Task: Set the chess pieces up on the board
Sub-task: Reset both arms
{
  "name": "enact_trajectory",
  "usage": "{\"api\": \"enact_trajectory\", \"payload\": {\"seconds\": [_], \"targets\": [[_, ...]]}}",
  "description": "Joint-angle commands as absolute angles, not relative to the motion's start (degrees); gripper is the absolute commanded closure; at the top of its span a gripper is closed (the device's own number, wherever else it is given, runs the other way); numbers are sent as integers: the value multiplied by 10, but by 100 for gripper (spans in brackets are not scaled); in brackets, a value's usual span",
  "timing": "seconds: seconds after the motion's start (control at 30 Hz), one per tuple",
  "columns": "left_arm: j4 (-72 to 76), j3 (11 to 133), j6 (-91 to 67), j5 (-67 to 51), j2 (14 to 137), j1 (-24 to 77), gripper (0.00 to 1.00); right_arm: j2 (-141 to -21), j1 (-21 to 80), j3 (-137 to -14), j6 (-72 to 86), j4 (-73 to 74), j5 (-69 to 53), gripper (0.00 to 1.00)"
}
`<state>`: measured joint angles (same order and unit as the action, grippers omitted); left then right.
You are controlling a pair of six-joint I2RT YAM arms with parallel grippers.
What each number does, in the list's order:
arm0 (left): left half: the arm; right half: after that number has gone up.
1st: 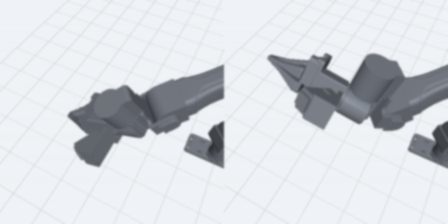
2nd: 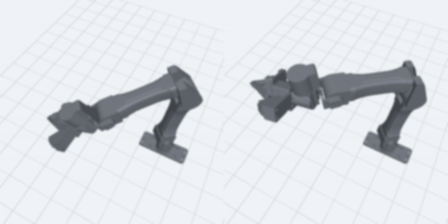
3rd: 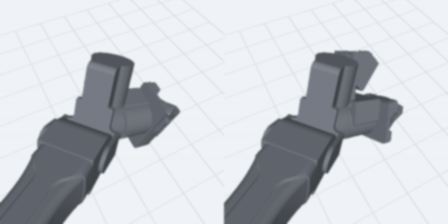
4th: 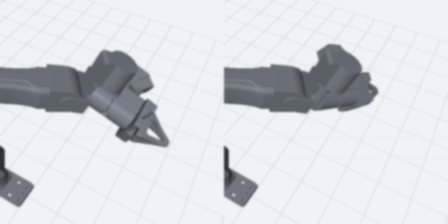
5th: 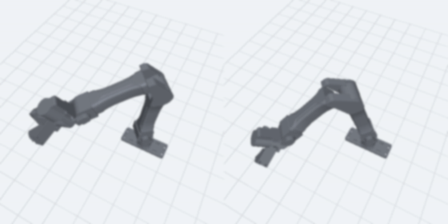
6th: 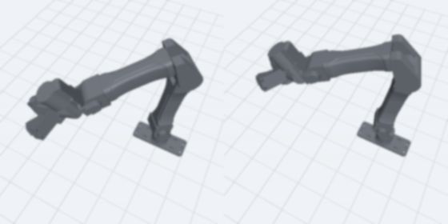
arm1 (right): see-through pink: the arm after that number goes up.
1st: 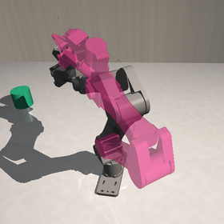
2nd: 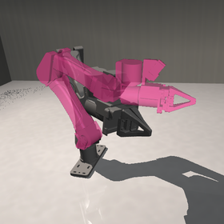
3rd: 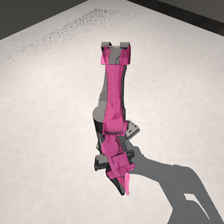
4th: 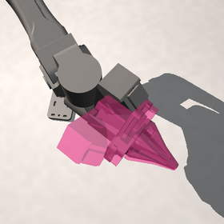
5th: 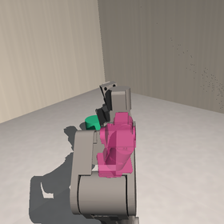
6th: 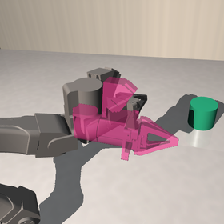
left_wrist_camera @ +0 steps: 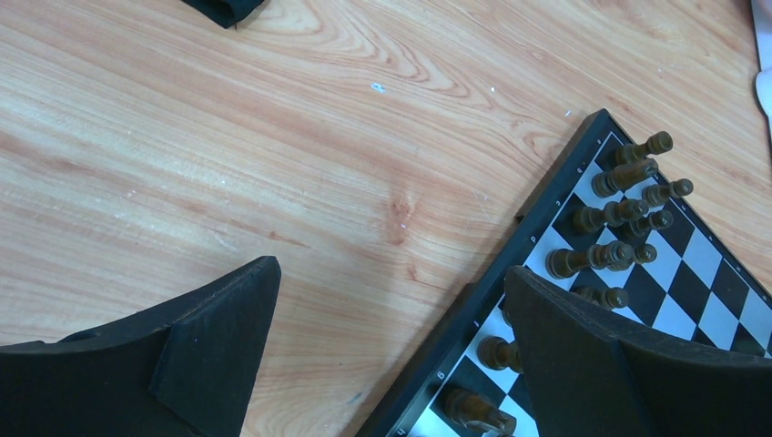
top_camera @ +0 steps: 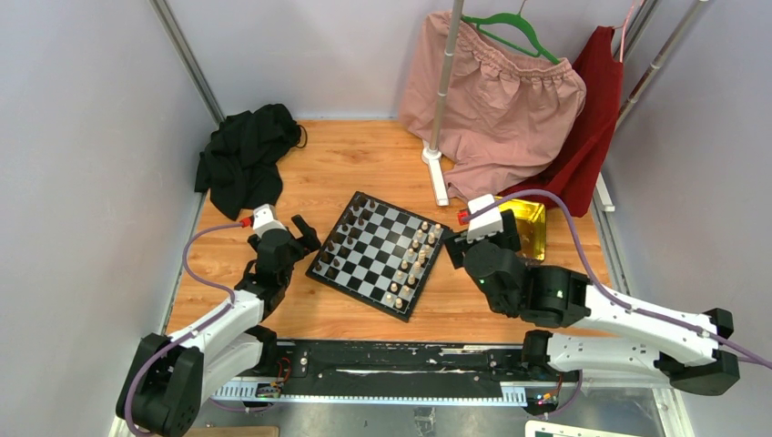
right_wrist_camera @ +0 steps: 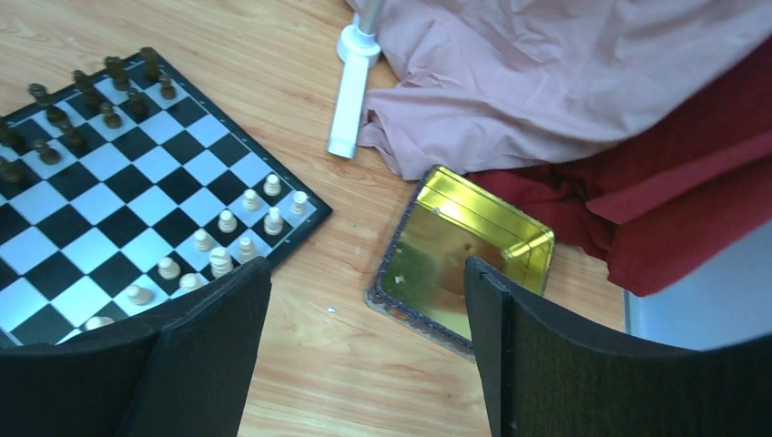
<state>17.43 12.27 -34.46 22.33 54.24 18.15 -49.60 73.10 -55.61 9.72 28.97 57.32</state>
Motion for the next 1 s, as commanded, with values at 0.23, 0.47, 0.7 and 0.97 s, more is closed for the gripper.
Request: {"api": "enact_trajectory", "payload": {"seconds": [0.23,0.47,0.7,0.97], "targets": [[182,116,-341,235,536,186,0,-425,726,-496,151,312,690,12],[182,121,-335,233,541,186,0,-542,643,-528,150,249,692,2],[181,127,-331,213,555,186,0,-747,469,-637,113,168,572,2],[172,112,-318,243,503,186,0,-877,311,-710,109,150,491,2]]}}
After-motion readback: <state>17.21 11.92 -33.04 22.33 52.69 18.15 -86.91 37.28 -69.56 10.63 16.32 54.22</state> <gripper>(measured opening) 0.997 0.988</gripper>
